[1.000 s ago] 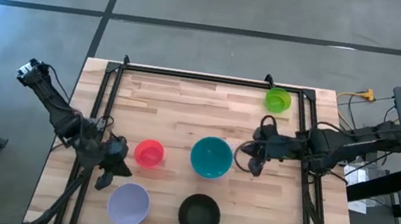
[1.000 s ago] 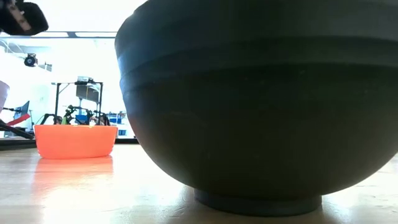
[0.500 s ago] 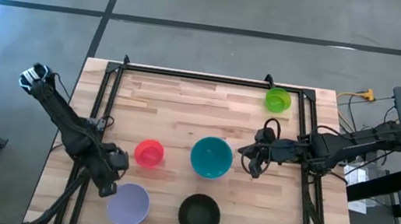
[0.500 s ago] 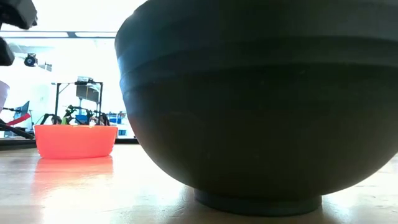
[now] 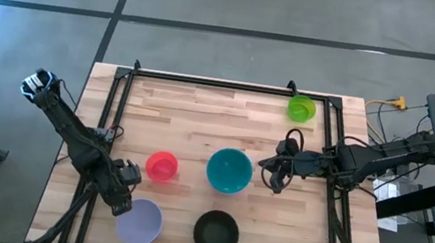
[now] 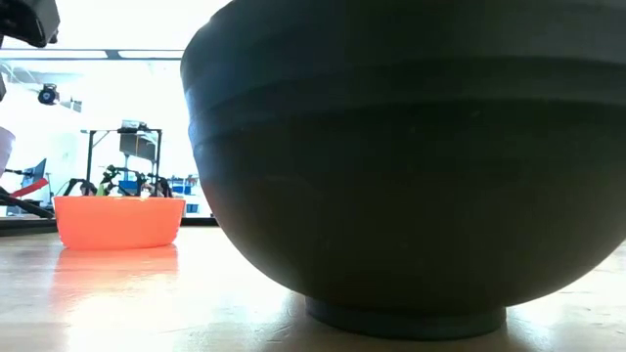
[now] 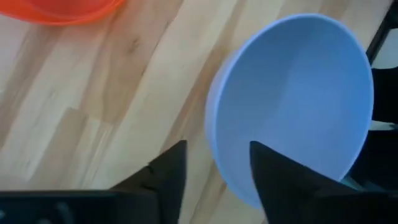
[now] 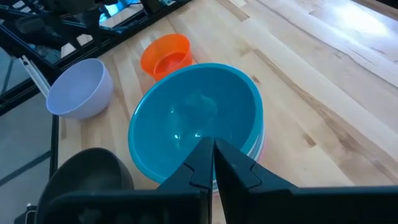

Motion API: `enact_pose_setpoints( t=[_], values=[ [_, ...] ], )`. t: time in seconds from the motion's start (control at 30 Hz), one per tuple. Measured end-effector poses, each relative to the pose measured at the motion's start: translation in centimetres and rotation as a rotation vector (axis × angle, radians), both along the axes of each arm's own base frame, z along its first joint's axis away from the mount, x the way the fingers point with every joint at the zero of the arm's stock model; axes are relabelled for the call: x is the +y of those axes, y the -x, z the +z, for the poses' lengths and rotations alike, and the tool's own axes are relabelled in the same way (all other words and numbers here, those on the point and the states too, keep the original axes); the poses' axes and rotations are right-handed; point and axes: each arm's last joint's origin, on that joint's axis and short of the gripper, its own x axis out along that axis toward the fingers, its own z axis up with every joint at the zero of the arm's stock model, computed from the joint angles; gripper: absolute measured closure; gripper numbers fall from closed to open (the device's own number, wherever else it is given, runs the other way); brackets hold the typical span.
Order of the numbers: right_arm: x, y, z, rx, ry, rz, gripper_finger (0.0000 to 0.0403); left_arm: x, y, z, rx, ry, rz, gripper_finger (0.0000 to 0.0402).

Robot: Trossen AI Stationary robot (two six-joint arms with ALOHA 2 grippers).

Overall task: Nest bowls inside each other
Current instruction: Stack the violet bowl on top of the green bowl

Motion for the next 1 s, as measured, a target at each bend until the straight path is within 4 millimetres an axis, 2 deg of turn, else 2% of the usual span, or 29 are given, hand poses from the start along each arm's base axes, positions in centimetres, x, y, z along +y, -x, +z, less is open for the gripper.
enact_pose_setpoints(
  t=[0.13,0.23,0.43,0.63,0.77,1.0],
  values=[
    [0.0,0.0,0.0,0.001,0.005,0.004,0.0394,-0.1,-0.2,-0.1,-0.009,-0.005,-0.016,0.019],
    [0.0,0.0,0.0,0.002,0.01,0.007,0.0394,-0.2,-0.5,-1.0,0.025,-0.039,-0.013,0.0169],
    [0.0,0.0,0.0,0.002,0.012,0.008,0.0394,-0.8,-1.2,-2.4,0.074,-0.09,-0.021,0.0162],
    [0.0,0.0,0.0,0.001,0.012,0.009,0.0394,-2.1,-2.7,-3.9,0.044,-0.099,-0.143,0.0165],
    [0.0,0.0,0.0,0.0,0.004,0.004,0.0394,-2.4,-3.0,-4.4,0.046,-0.095,-0.167,0.021],
    [0.0,0.0,0.0,0.001,0.003,0.003,0.0394,-2.3,-3.0,-4.0,0.02,-0.099,-0.214,0.038]
  ],
)
